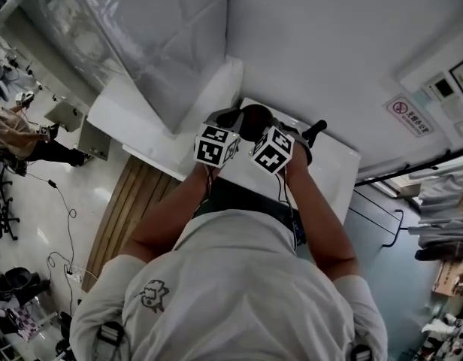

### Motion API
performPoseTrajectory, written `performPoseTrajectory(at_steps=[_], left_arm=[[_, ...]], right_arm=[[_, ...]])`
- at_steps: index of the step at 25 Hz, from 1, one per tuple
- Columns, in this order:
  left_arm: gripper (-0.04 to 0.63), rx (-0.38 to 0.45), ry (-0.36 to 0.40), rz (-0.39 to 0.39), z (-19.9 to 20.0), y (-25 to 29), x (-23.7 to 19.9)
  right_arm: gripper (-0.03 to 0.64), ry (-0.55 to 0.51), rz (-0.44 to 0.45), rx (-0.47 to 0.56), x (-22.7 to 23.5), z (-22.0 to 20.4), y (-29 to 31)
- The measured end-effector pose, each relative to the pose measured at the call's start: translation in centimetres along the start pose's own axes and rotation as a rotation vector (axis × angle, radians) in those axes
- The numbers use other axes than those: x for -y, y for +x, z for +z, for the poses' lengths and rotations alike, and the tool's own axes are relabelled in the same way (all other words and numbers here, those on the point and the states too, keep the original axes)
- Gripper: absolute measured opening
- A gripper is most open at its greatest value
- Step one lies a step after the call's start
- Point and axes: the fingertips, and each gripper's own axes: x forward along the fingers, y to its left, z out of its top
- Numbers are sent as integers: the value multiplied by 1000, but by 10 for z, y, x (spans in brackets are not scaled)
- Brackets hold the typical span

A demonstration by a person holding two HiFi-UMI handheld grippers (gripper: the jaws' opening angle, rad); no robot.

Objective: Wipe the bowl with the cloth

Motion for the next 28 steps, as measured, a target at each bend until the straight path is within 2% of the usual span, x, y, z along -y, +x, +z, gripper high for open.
performPoseTrajectory(at_steps=[3, 5, 7, 11, 13, 22, 25, 28], left_arm=[[25, -14, -28, -32, -5, -2, 10], [26, -11, -51, -71, -3, -3, 19], [35, 1, -60, -107, 3, -6, 29], [40, 3, 14, -121, 12, -3, 39], [38, 6, 14, -123, 12, -2, 37], [20, 9, -19, -90, 7, 4, 18], [20, 7, -26, -90, 7, 4, 16], [18, -2, -40, -112, 6, 7, 22]], right_arm=[[94, -2, -135, -9, 24, -6, -6], [94, 6, -184, 7, 34, -5, -7], [94, 9, -163, 48, 30, -2, -3], [92, -18, -76, 119, 4, 11, 2], [92, -22, -62, 138, -4, 16, 1], [92, -101, 22, 96, -26, 3, -10], [92, -114, -19, 42, -14, -6, -17], [92, -113, -125, 3, 13, -12, -22]])
